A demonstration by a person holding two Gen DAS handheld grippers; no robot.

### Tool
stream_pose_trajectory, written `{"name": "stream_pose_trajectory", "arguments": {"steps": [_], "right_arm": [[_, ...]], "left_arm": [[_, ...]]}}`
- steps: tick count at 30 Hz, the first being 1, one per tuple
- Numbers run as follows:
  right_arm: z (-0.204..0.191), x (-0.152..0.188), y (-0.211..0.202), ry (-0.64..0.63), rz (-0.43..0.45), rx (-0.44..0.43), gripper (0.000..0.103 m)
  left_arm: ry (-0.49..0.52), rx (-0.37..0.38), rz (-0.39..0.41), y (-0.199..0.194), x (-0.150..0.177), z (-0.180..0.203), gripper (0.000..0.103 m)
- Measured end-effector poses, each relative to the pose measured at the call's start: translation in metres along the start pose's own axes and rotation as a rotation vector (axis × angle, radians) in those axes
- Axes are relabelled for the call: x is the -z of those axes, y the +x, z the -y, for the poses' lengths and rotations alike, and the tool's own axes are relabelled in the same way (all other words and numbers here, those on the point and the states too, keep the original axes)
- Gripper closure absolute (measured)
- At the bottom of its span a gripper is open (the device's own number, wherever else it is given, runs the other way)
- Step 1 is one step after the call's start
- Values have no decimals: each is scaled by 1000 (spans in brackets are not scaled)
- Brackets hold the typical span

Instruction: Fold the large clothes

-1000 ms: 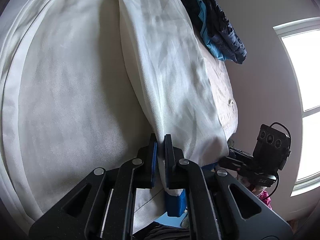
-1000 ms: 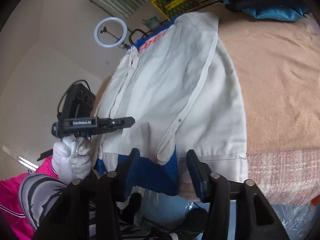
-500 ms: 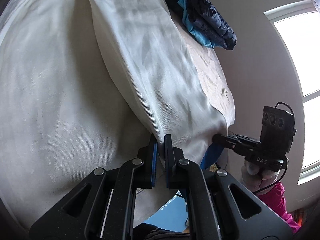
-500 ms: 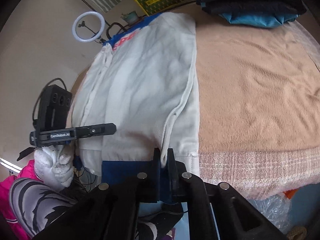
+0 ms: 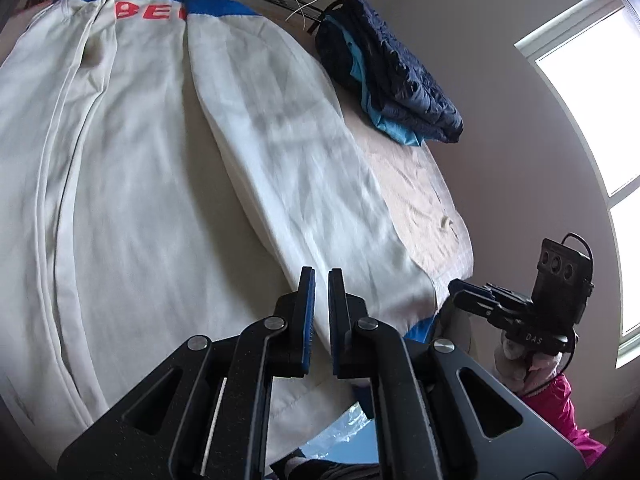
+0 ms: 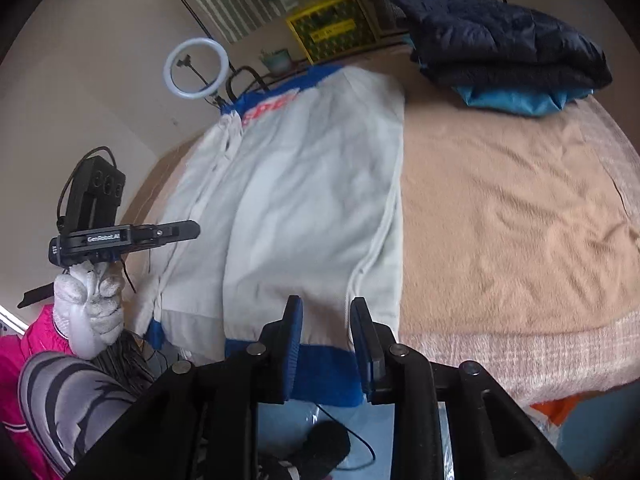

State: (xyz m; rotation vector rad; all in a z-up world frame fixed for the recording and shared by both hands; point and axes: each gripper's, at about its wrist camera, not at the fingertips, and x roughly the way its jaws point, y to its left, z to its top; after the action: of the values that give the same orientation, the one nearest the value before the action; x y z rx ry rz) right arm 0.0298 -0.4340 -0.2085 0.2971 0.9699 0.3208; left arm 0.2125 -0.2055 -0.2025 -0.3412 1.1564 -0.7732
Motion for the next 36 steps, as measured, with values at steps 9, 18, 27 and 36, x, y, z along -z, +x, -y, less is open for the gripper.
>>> {"name": "stream_pose_trajectory", "arguments": {"steps": [9,18,27,36], "right_arm": [[33,-2,64,-2,-103,126,86],[30,3,10,46,1,54,69],[30,-49,0,56,43,-20,63],[3,-161,24,-175,60,70,67]], "left_arm": [[-28,-106,-50,77,-13,-27,101],[21,-22,-28,39,-13,-3,101],[-21,-23,2,15,-52,-1,101],[-69,-95,98,0,-143,-36,100]]}}
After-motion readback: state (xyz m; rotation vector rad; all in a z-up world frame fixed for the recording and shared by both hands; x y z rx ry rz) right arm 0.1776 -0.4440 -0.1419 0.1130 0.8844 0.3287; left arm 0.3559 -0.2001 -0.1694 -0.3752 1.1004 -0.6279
